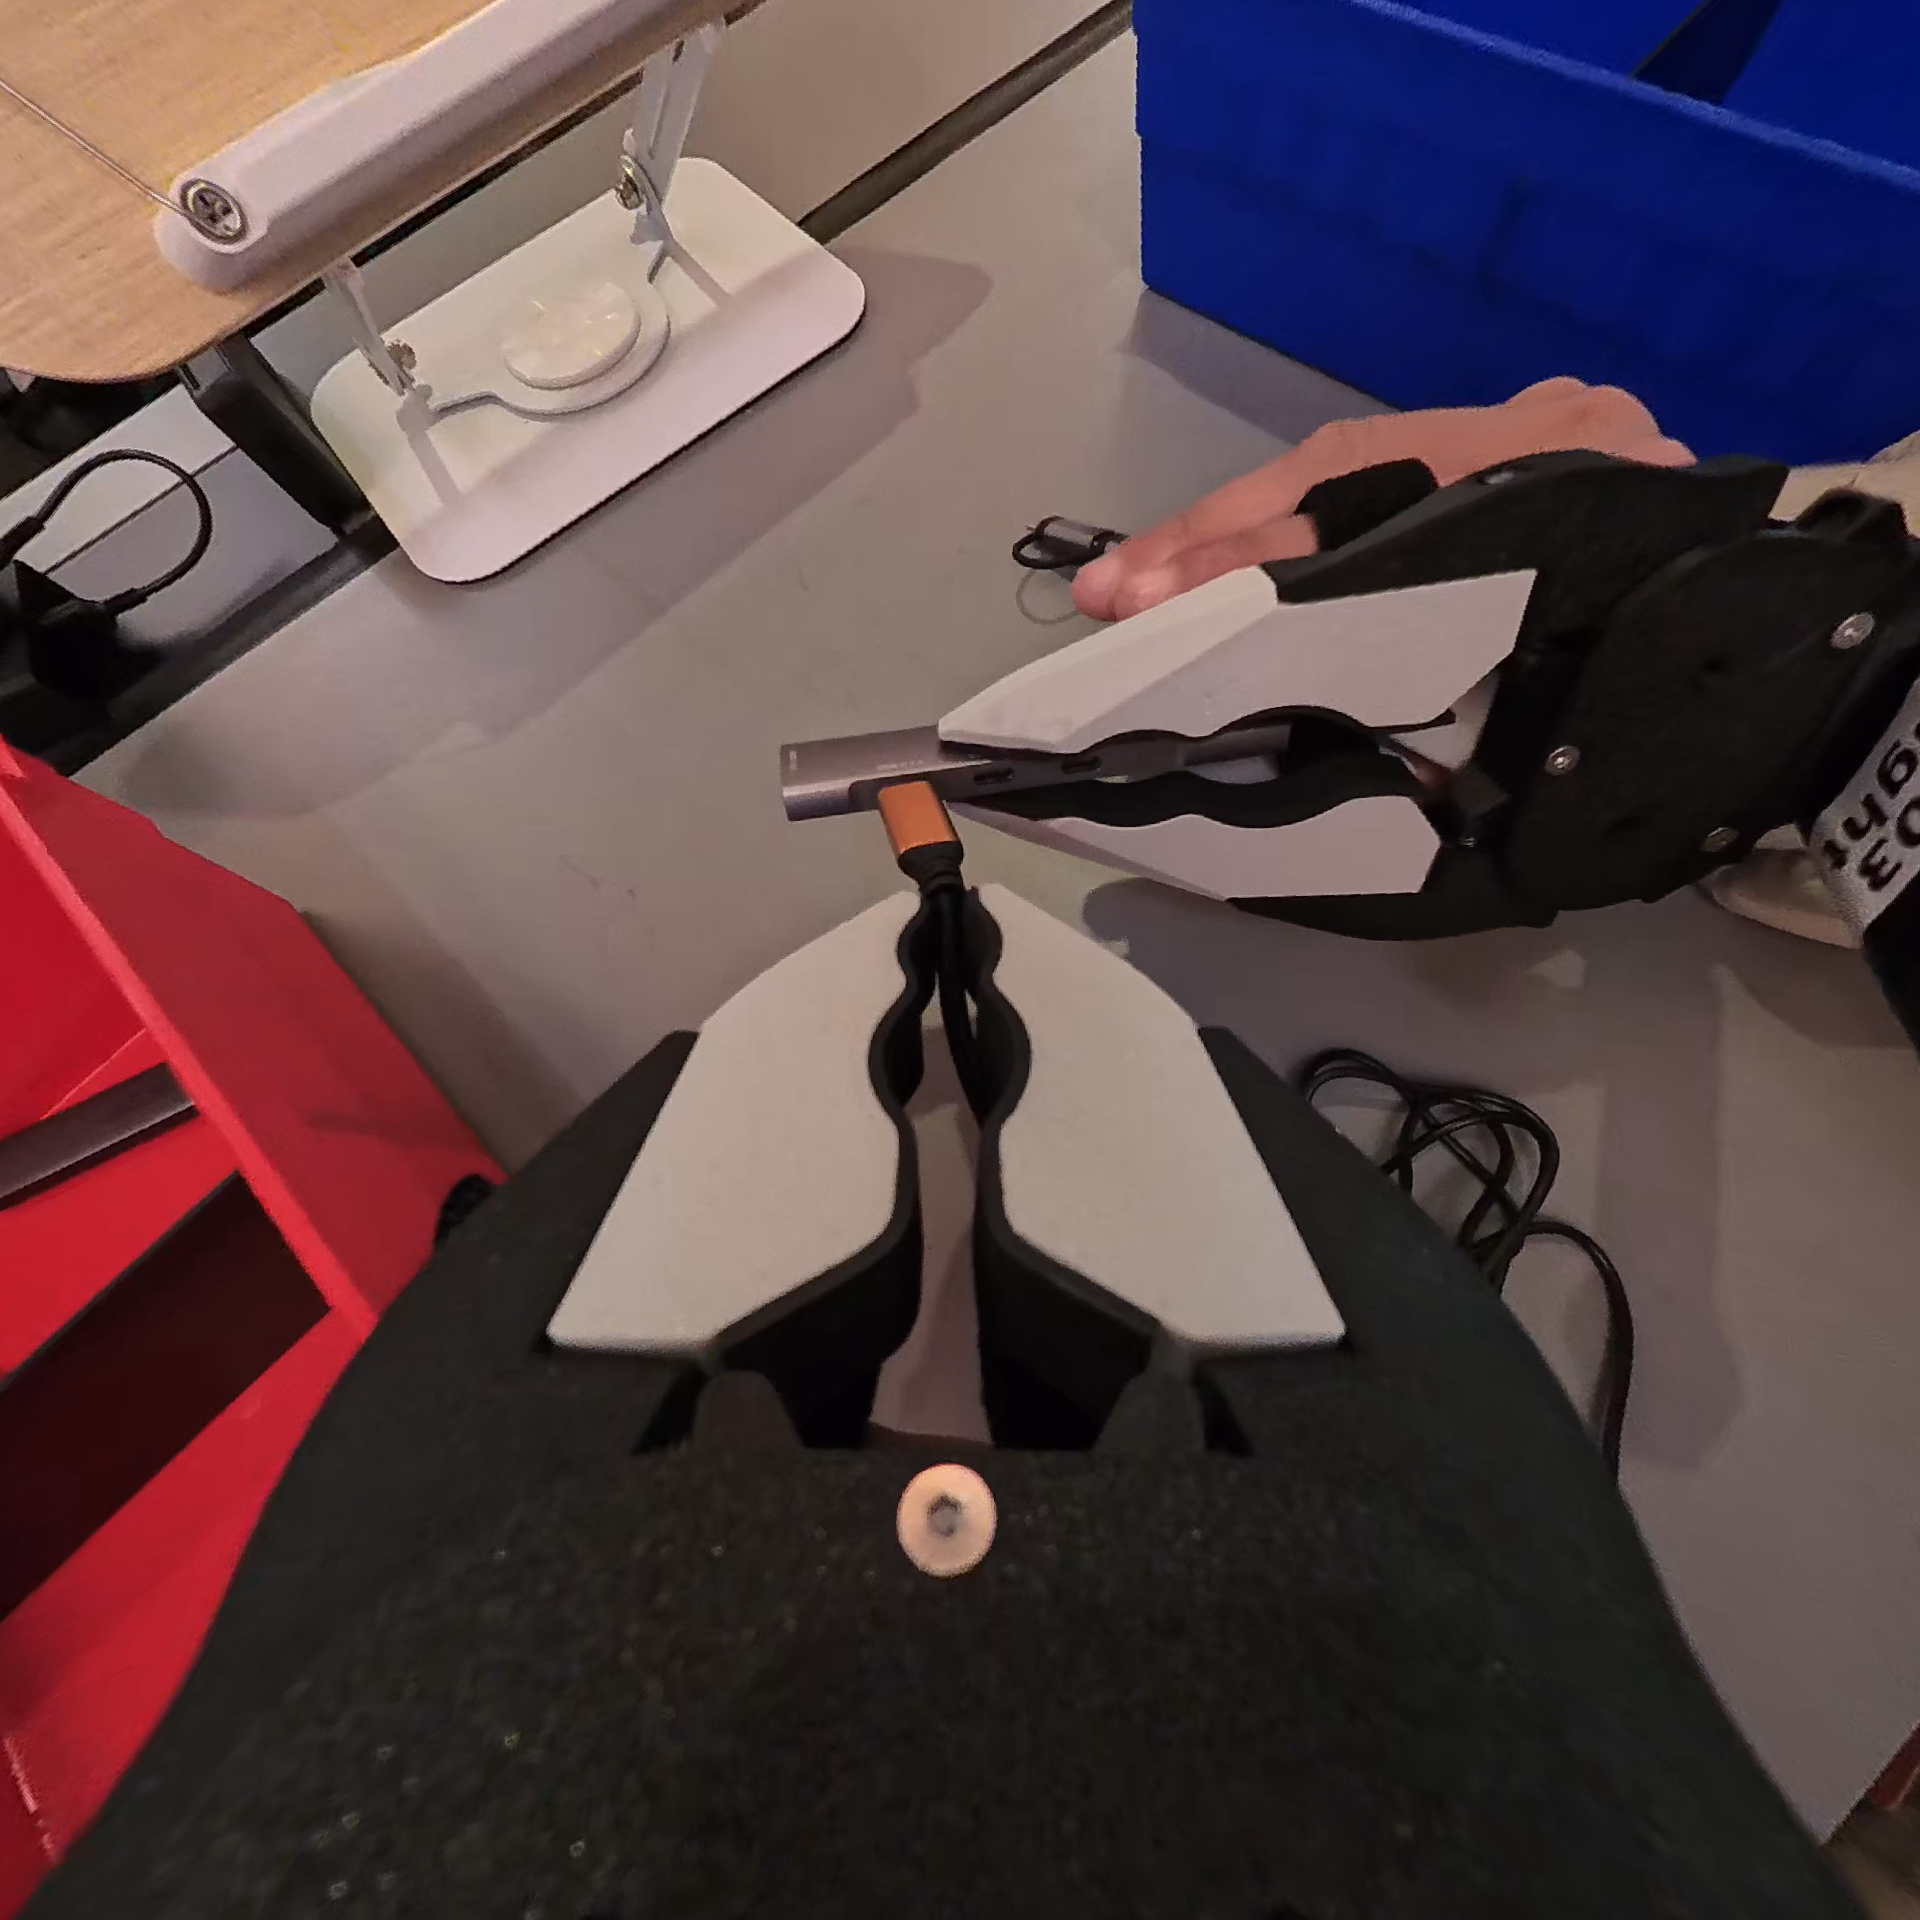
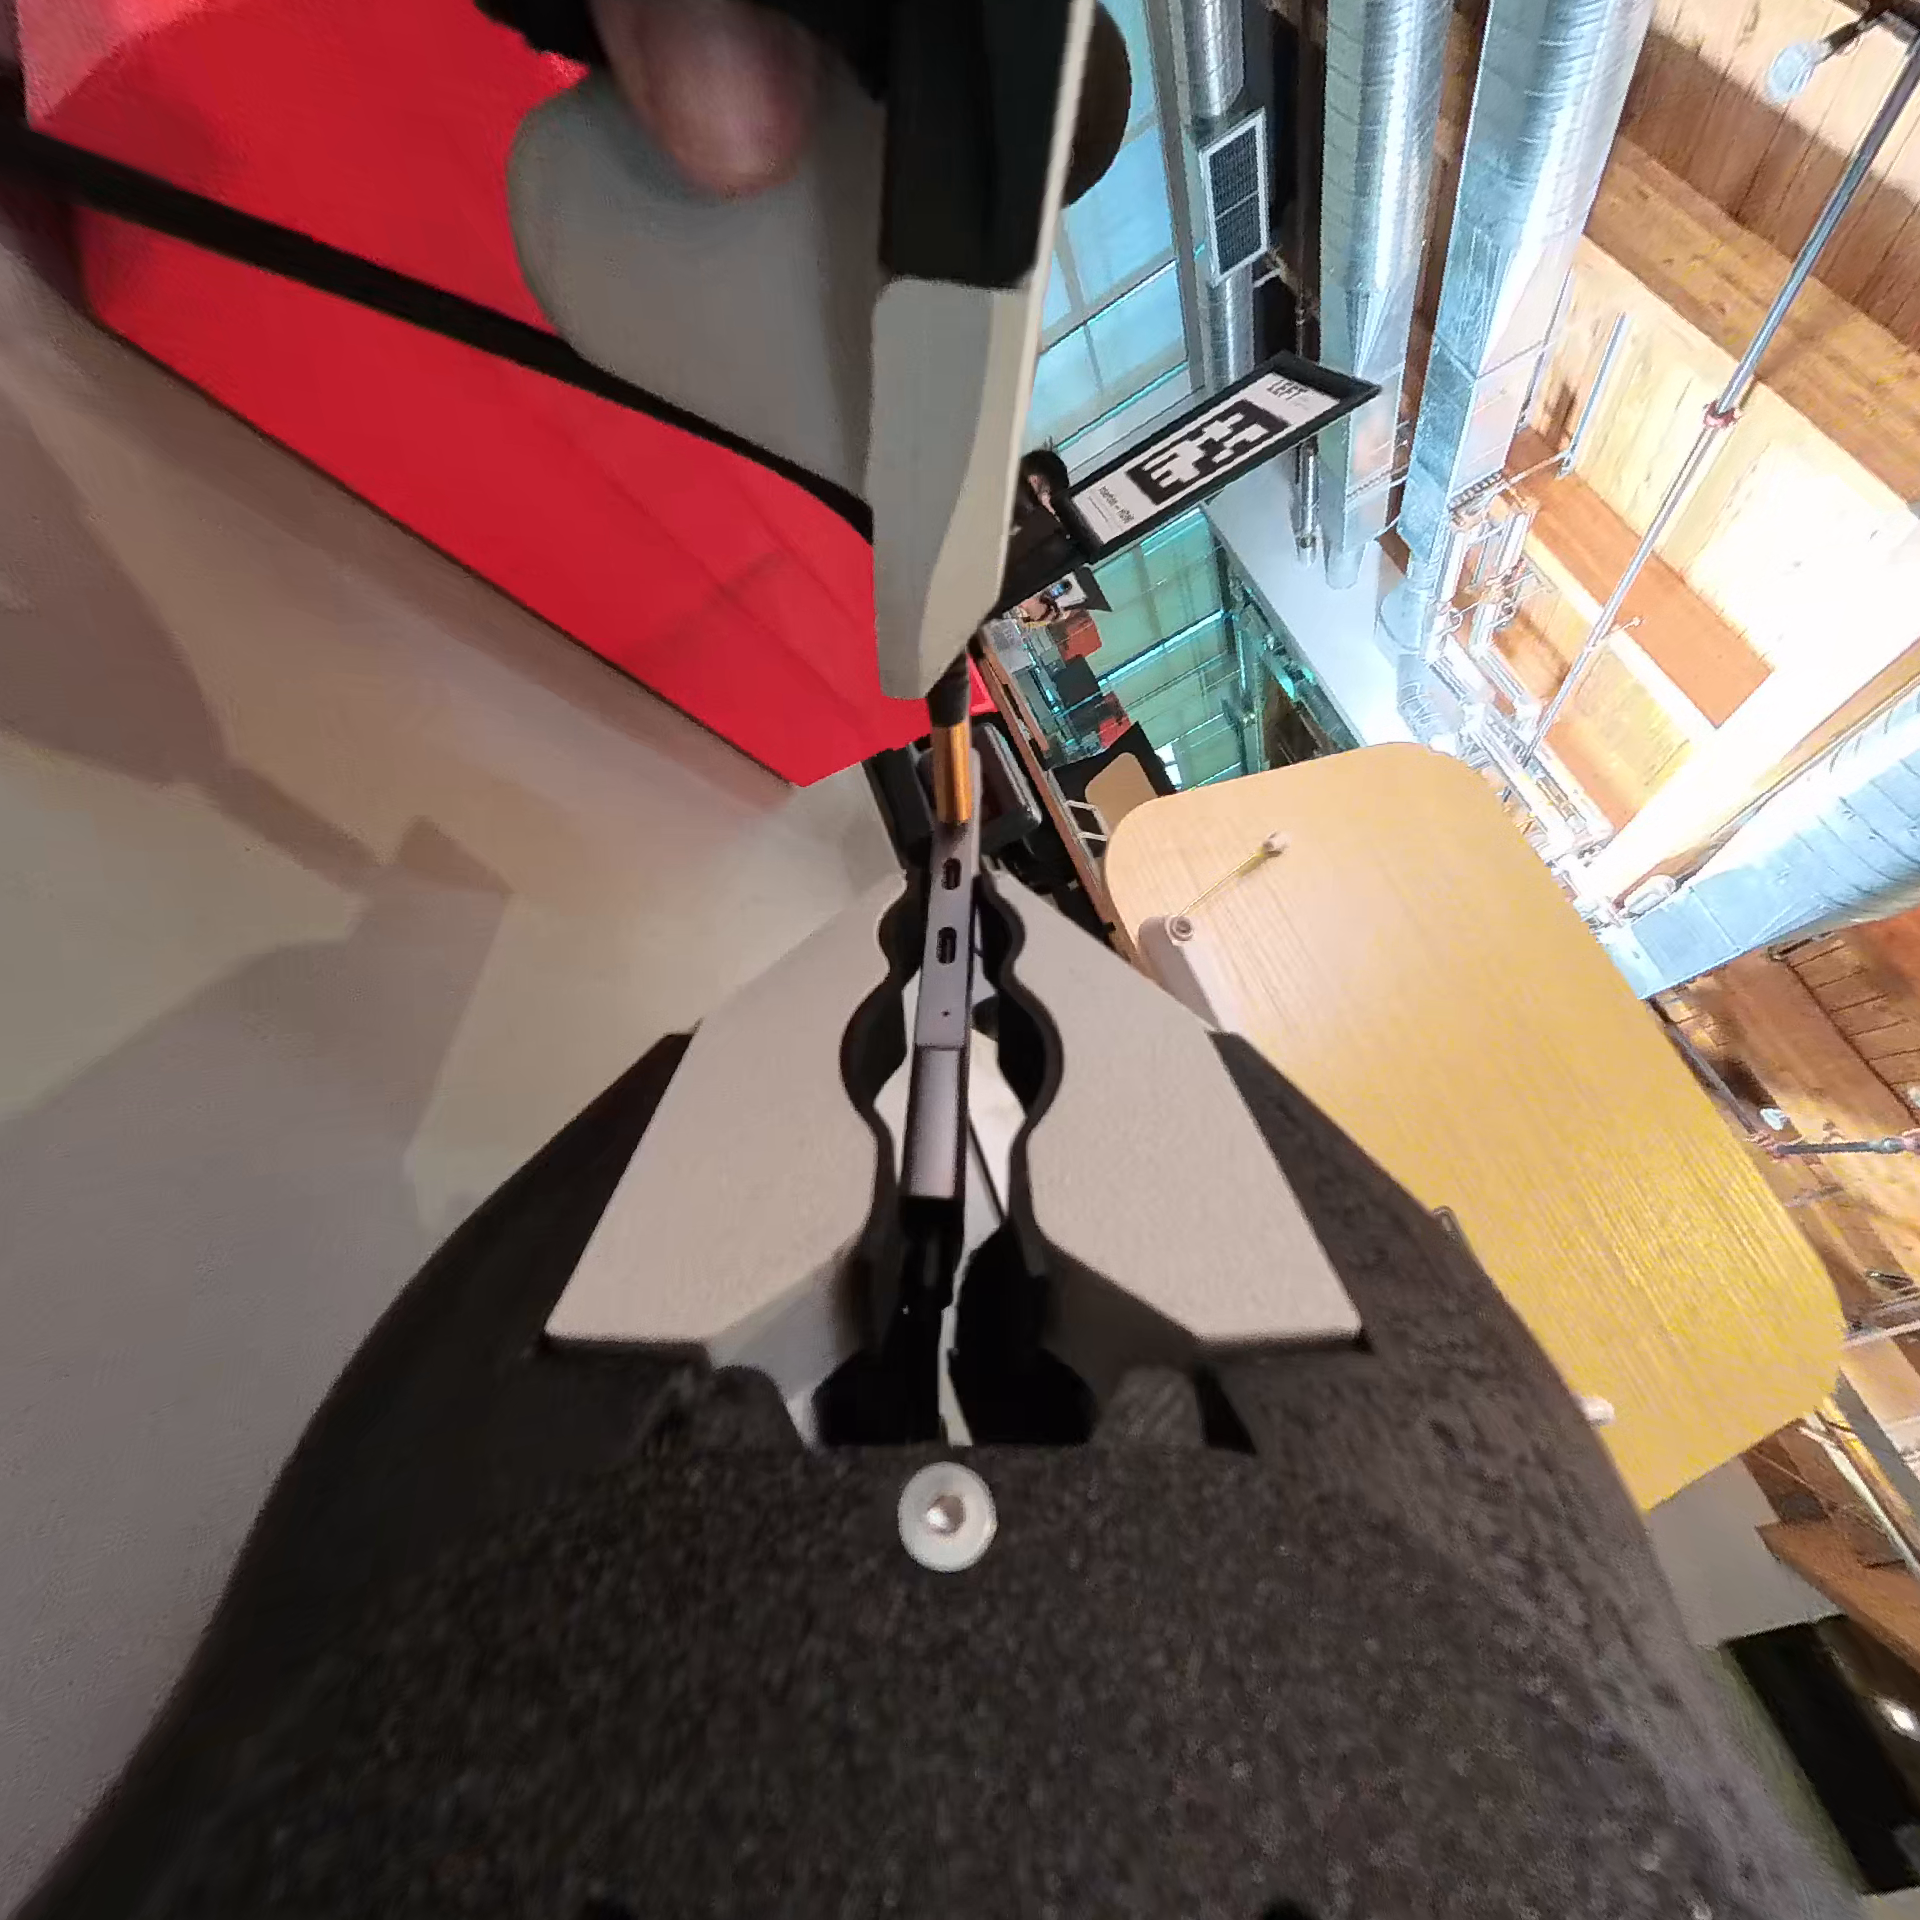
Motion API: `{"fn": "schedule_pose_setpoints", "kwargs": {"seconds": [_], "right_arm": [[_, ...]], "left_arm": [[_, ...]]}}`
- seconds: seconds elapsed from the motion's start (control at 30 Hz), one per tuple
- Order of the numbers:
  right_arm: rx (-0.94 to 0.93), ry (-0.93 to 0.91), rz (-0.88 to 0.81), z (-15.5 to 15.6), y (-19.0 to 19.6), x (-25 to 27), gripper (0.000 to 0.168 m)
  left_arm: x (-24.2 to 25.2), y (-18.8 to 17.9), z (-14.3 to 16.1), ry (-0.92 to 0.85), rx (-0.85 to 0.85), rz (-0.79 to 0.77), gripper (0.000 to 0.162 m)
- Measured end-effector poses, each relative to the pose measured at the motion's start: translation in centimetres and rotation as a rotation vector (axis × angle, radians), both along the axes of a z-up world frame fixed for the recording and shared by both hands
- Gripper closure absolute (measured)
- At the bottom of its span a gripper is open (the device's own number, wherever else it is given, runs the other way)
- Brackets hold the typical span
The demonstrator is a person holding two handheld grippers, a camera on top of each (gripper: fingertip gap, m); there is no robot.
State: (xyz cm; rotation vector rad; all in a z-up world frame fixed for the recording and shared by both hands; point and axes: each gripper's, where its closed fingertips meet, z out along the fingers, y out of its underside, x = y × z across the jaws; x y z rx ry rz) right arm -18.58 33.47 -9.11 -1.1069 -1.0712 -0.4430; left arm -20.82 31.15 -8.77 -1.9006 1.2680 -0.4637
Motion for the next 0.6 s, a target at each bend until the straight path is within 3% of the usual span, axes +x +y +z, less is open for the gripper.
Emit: {"fn": "schedule_pose_setpoints", "kwargs": {"seconds": [0.47,0.6], "right_arm": [[-0.029,-0.062,-0.028,-1.0,0.6,0.0,0.16],[0.009,-0.042,-0.021,0.3,0.2,0.4,0.161]], "left_arm": [[0.6,-1.1,-0.8,0.038,-0.013,-0.035,0.158],[0.8,-1.3,0.2,0.016,0.017,-0.063,0.159]]}}
